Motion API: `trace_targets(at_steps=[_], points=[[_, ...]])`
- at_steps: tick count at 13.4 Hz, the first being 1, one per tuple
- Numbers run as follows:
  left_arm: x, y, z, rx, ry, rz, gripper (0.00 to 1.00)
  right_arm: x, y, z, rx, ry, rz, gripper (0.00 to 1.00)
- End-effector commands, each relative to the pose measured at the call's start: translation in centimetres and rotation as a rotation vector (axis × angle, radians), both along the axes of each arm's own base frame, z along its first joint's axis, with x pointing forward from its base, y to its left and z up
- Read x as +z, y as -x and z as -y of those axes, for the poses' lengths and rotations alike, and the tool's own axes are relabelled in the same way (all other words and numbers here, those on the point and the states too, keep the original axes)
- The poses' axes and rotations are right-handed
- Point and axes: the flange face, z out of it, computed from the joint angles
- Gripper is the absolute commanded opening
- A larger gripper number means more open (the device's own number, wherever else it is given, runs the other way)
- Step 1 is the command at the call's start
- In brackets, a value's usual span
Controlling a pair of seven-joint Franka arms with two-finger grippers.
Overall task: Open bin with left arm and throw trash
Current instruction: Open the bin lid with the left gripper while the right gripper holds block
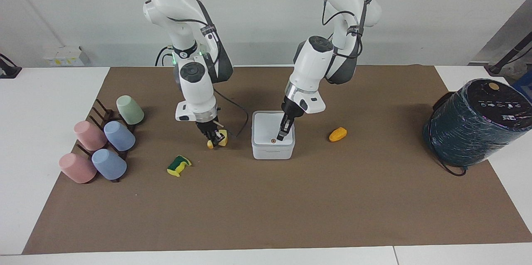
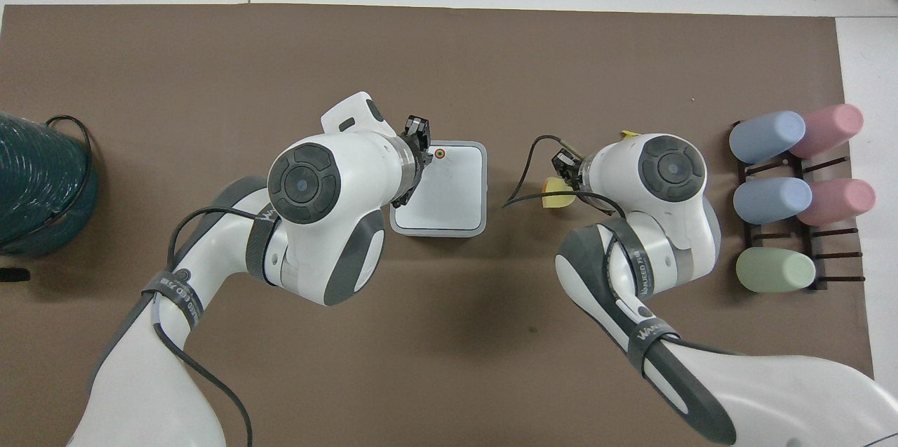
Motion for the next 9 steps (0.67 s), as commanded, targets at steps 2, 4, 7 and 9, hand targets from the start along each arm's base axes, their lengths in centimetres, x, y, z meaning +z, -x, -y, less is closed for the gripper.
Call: trace_targets(at_steps=[2, 4, 7, 9], points=[[0.9, -2.2, 0.4, -0.009, -0.049, -0.116, 0.00, 4.9, -1.7, 1.1, -0.037, -0.035, 0.067, 0.00], [4.4, -5.6, -2.7, 0.020, -0.065, -0.180, 0.00, 6.6, -2.1, 0.5, -0.029, -0.037, 0.073, 0.00], [6.2, -6.4, -5.8, -0.015, -0.092, -0.216, 0.00, 9.3, -2.4, -1.0, -0.007, -0.047, 0.092, 0.00], [7.3, -6.6, -7.7, -0.110, -0.118, -0.239, 0.00, 10.7, -2.8, -2.9, 0.012, -0.063, 0.115, 0.00]])
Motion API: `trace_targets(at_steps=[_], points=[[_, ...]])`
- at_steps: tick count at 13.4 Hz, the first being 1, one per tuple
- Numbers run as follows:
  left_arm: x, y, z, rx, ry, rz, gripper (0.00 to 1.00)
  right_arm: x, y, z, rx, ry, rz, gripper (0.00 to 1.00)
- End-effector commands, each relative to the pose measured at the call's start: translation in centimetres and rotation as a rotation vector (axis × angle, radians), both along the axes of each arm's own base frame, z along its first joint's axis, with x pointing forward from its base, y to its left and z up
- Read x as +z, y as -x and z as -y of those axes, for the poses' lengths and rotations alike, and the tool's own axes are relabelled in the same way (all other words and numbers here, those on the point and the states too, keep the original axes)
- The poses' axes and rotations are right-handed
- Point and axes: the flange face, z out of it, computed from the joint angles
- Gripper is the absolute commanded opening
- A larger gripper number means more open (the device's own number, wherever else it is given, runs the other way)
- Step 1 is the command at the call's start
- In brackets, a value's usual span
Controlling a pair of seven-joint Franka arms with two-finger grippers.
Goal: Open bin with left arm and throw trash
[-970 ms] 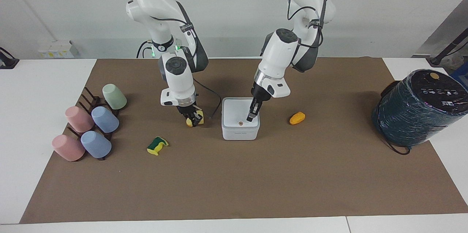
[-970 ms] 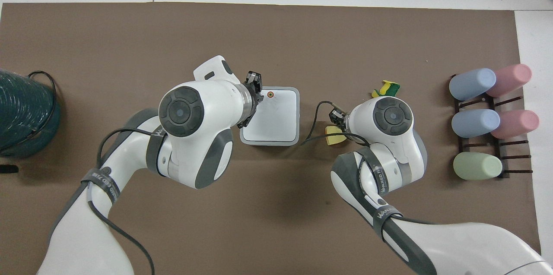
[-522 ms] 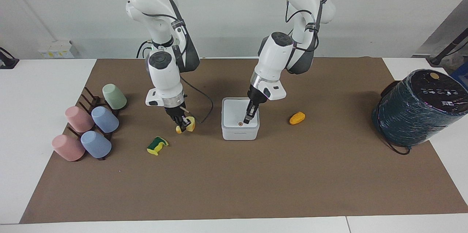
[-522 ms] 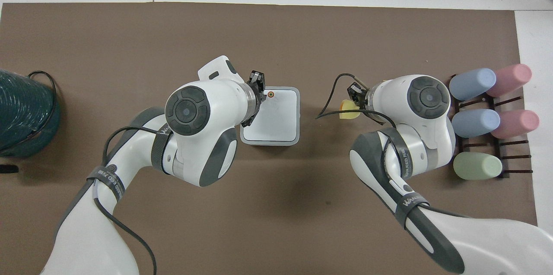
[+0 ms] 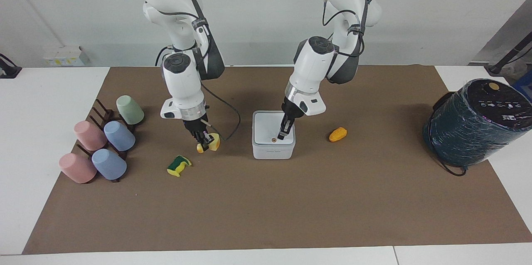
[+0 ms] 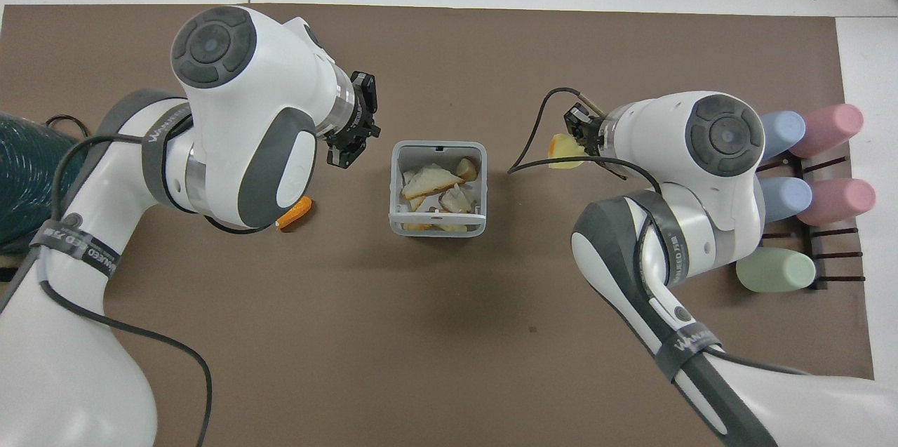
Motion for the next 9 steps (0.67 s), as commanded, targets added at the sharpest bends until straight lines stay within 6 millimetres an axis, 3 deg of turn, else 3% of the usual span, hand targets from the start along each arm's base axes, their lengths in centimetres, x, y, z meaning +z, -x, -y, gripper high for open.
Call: trace_targets(at_steps=[1, 5, 9], points=[[0.5, -0.5, -2.0, -0.121, -0.017, -0.049, 0.00, 1.8, -0.4, -2.2, 0.012, -0.033, 0.014, 0.00], [1.2, -0.5, -5.0, -0.406, -0.031, -0.014, 0.05, 2.6, 1.7, -8.9, 0.022, -0.066, 0.018, 0.00], [-0.2, -0.8, -10.4, -0.733, -0.083, -0.014, 0.30, 0.9, 3.8, -14.0, 0.030, -0.074, -0.007, 0.00]])
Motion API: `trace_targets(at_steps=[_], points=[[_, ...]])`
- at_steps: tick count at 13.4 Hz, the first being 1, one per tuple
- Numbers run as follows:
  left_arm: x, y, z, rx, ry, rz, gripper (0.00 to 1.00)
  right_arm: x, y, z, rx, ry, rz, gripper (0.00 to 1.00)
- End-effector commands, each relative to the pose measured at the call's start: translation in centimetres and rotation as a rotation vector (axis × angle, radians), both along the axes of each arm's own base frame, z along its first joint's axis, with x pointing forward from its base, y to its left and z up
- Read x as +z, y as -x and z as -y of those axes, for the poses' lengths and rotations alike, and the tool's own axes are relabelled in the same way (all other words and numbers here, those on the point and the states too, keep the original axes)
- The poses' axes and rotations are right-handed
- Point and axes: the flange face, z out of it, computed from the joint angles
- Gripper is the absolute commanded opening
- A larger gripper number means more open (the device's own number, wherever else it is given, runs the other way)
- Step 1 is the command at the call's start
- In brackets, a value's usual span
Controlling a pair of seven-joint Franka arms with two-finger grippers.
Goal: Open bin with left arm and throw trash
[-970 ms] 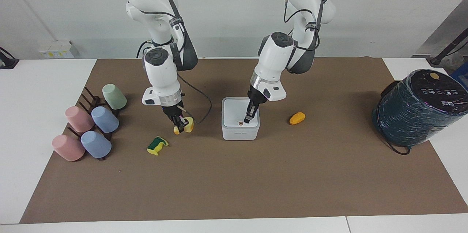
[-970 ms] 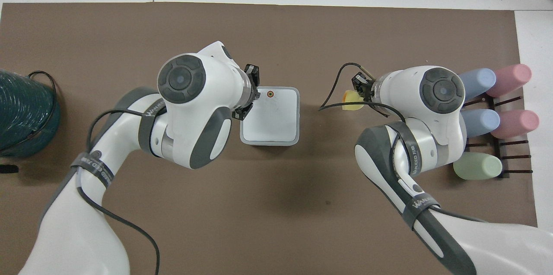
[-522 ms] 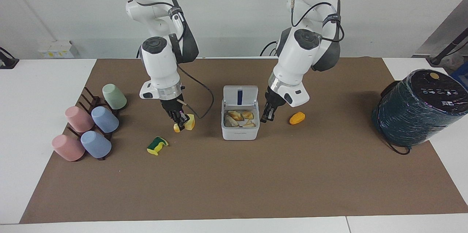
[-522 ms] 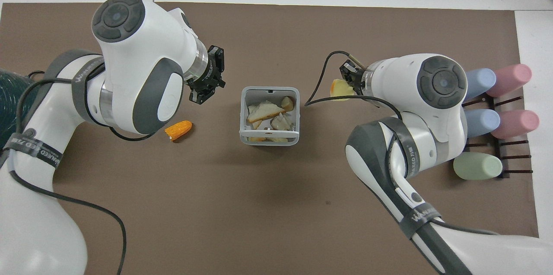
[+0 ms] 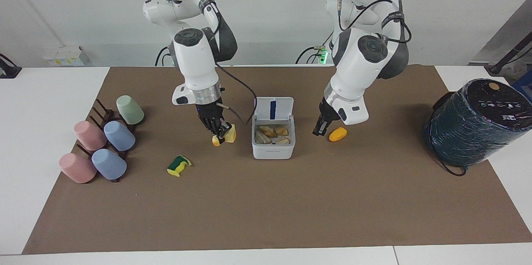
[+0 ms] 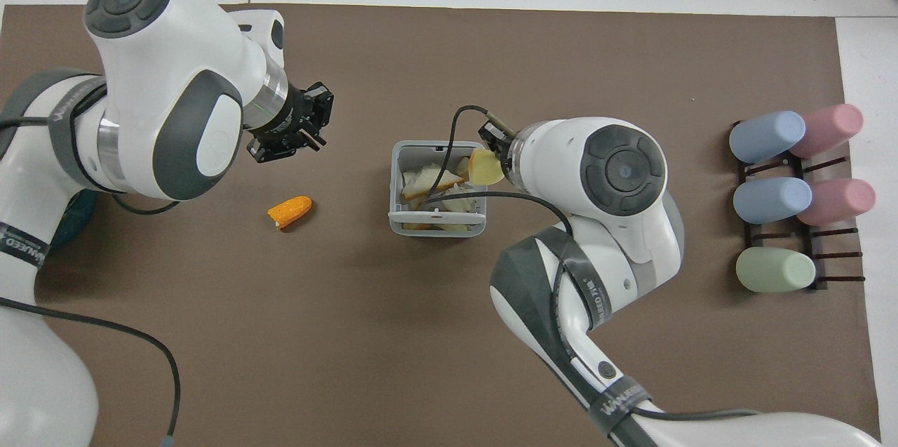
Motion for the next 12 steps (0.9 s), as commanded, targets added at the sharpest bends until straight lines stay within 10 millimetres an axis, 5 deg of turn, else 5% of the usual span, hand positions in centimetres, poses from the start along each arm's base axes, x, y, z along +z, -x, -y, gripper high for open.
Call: trace_targets(at_steps=[1, 5, 6, 8, 12], points=[[-0.4, 0.5, -3.7, -0.206, -0.034, 0.016, 0.37, -1.5, -0.1, -2.8, -0.005, -0.007, -0.021, 0.00], [-2.0, -0.1, -7.5, -0.427, -0.025, 0.099, 0.81, -2.5, -0.6, -4.1, -0.004, -0.018, -0.013, 0.04], [-3.1, 0.2, -7.9, -0.444, -0.028, 0.134, 0.88, -2.6, -0.5, -4.2, -0.003, -0.017, -0.016, 0.25], [-5.7, 1.8, -8.2, -0.469, -0.037, 0.222, 1.00, -2.5, -0.5, -4.2, -0.006, -0.018, -0.019, 1.00], [-9.0, 4.4, -8.8, -0.591, -0.045, 0.243, 0.94, -1.8, -0.9, -4.4, -0.004, -0.014, -0.018, 1.00]])
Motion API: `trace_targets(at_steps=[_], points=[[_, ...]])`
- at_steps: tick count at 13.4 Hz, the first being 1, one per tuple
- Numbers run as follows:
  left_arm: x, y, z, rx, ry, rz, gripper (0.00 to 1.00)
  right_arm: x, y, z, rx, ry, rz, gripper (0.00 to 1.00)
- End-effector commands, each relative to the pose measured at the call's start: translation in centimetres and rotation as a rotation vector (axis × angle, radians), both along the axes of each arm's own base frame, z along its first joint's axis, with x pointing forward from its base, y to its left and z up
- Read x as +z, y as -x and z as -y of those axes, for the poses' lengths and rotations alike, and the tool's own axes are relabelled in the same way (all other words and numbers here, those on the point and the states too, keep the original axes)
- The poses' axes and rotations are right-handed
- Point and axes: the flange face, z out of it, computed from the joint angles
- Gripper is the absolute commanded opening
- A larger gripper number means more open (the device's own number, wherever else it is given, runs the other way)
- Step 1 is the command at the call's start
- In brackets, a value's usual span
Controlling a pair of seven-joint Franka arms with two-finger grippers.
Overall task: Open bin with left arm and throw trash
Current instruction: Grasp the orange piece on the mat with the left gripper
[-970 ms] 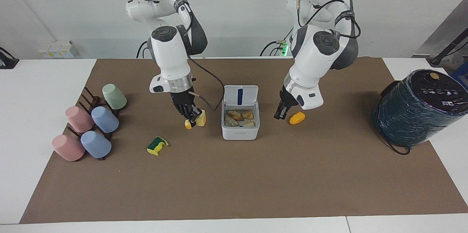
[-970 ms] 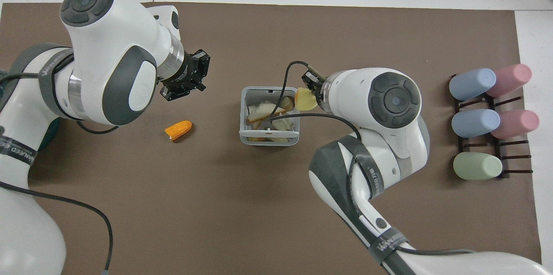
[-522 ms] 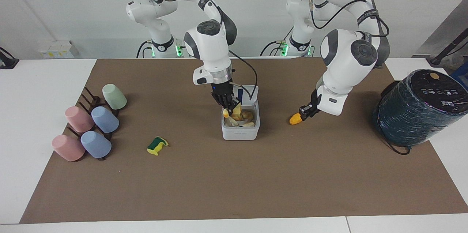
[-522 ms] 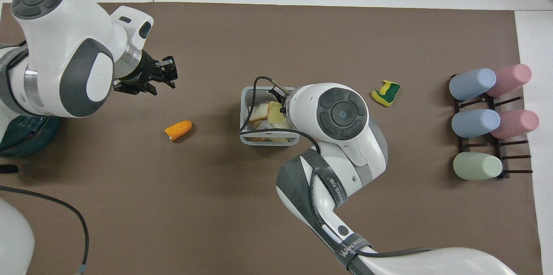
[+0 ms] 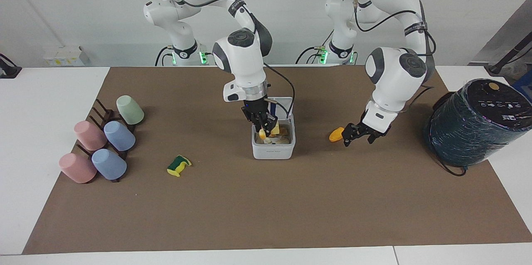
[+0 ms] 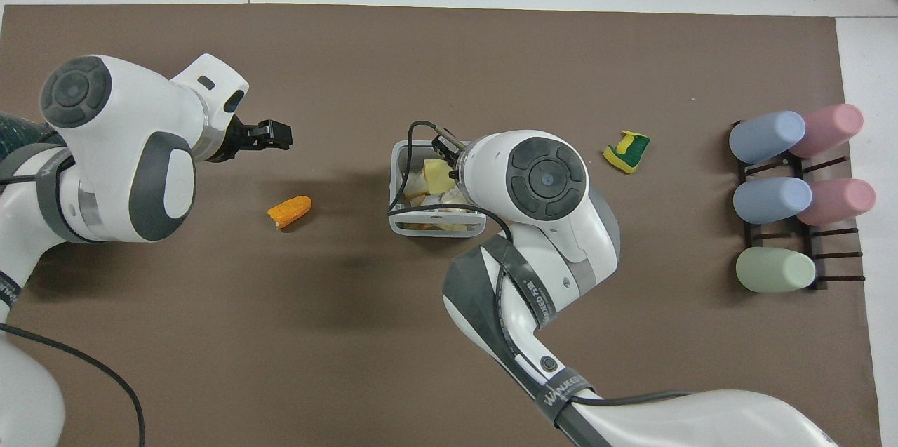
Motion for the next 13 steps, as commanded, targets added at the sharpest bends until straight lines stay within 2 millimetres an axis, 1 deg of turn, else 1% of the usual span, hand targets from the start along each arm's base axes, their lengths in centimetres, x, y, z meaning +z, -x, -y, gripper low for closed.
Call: trace_targets(at_steps=[1, 2, 3, 6, 9, 10, 11, 12, 13], points=[[-1.0, 3.0, -0.7, -0.120, -0.022, 0.004, 0.89, 0.9, -0.9, -0.6, -0.017, -0.002, -0.003, 1.00], [-1.3, 3.4, -0.8, -0.216, -0.031, 0.006, 0.88, 1.3, -1.1, -0.7, -0.017, -0.002, -0.005, 1.00], [-1.3, 3.4, -0.8, -0.313, -0.039, 0.019, 0.88, 1.3, -1.1, -0.7, -0.018, -0.001, -0.006, 1.00], [-0.9, 2.8, -0.7, -0.528, -0.064, 0.080, 0.91, 1.0, -0.7, -1.2, -0.008, 0.002, -0.012, 1.00], [-1.4, 2.8, -0.9, -0.843, -0.102, 0.127, 0.89, 0.6, -0.3, -1.6, -0.007, 0.005, -0.020, 1.00], [-1.5, 2.9, -0.8, -0.875, -0.106, 0.126, 0.88, 0.6, -0.3, -1.5, -0.006, 0.007, -0.021, 1.00], [-1.7, 3.0, -0.8, -0.882, -0.104, 0.119, 0.88, 1.1, -0.9, -0.7, -0.014, 0.006, -0.011, 1.00], [-2.3, 3.5, -0.4, -0.912, -0.101, 0.106, 0.87, 1.4, -1.6, 0.1, -0.014, 0.020, 0.000, 1.00], [-2.9, 4.3, 0.5, -0.955, -0.098, 0.094, 0.84, 1.3, -2.4, 1.7, -0.008, 0.049, 0.008, 1.00]])
